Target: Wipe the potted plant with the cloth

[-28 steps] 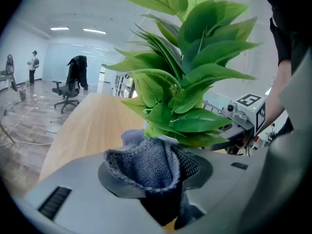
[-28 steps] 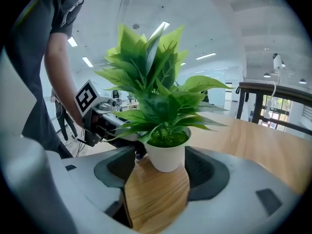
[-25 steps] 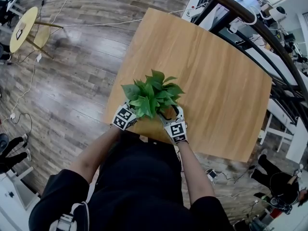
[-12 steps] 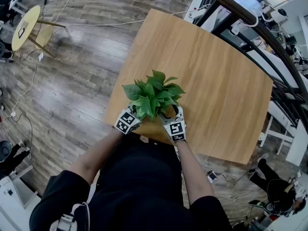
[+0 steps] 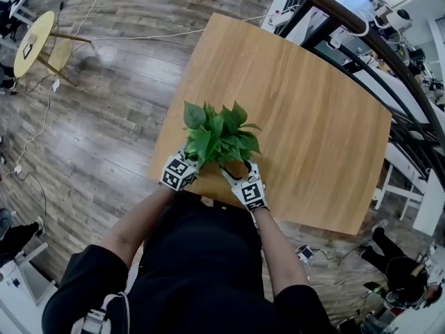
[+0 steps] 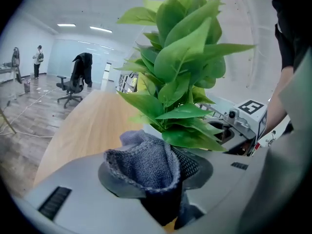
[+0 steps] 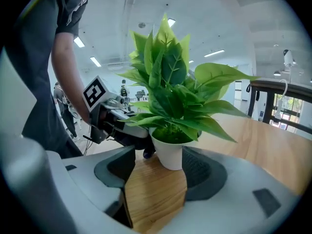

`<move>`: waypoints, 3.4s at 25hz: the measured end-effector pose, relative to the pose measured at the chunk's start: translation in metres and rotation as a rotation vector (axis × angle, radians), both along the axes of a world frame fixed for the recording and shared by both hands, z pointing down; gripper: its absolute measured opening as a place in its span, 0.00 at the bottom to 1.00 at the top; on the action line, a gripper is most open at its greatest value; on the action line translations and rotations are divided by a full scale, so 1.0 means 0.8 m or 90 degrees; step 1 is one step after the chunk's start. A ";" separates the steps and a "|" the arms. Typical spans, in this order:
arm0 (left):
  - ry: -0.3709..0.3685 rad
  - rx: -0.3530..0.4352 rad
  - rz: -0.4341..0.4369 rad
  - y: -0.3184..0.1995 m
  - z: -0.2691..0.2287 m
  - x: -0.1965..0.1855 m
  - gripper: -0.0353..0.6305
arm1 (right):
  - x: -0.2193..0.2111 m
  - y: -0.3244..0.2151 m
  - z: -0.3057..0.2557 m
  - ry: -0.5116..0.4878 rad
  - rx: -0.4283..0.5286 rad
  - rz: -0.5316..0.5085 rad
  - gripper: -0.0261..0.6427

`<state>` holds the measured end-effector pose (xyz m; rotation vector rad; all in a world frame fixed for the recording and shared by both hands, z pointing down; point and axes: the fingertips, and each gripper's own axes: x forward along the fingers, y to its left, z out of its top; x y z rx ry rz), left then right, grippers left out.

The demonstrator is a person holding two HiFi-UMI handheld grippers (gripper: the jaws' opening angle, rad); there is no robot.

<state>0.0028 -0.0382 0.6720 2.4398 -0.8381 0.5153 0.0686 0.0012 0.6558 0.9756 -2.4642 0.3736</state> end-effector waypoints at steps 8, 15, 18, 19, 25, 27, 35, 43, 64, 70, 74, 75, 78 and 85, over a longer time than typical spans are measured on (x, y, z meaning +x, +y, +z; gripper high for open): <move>0.002 0.003 0.004 -0.001 -0.002 -0.003 0.32 | 0.017 -0.025 -0.004 0.012 0.022 0.039 0.49; -0.010 0.016 0.027 0.004 -0.001 0.005 0.32 | 0.009 -0.037 -0.010 -0.015 0.024 0.055 0.49; -0.010 0.018 0.039 0.011 -0.004 0.010 0.32 | 0.008 -0.038 -0.009 -0.007 0.023 0.079 0.49; -0.008 0.016 0.041 0.015 -0.005 0.011 0.32 | 0.008 -0.038 -0.009 -0.008 0.022 0.082 0.49; -0.004 0.007 0.050 0.034 -0.001 0.017 0.32 | 0.007 -0.039 -0.008 -0.004 0.019 0.082 0.49; 0.000 0.005 0.044 0.034 0.000 0.018 0.32 | 0.007 -0.037 -0.008 0.000 0.019 0.079 0.49; -0.001 0.006 0.005 0.015 -0.001 -0.001 0.32 | -0.002 0.008 -0.003 0.022 0.020 0.002 0.49; -0.003 0.007 0.011 0.012 -0.001 -0.005 0.32 | 0.024 -0.014 -0.001 0.053 0.040 0.042 0.49; -0.001 0.017 0.069 0.046 -0.007 0.015 0.32 | 0.001 -0.034 -0.010 0.055 0.065 0.038 0.49; -0.005 0.021 0.032 0.020 -0.007 -0.003 0.32 | -0.016 -0.014 -0.020 0.039 0.051 0.037 0.49; -0.007 0.024 0.008 0.006 -0.007 -0.023 0.32 | -0.029 -0.001 -0.021 0.049 0.047 0.013 0.49; -0.007 0.025 0.009 0.004 -0.008 -0.024 0.32 | -0.025 -0.001 -0.018 0.055 0.045 0.018 0.49; -0.009 0.029 0.019 0.001 -0.009 -0.022 0.32 | -0.003 -0.014 -0.005 0.080 0.050 0.047 0.49; -0.015 0.037 0.040 0.001 -0.006 -0.013 0.32 | -0.009 -0.040 -0.010 0.088 0.069 -0.004 0.49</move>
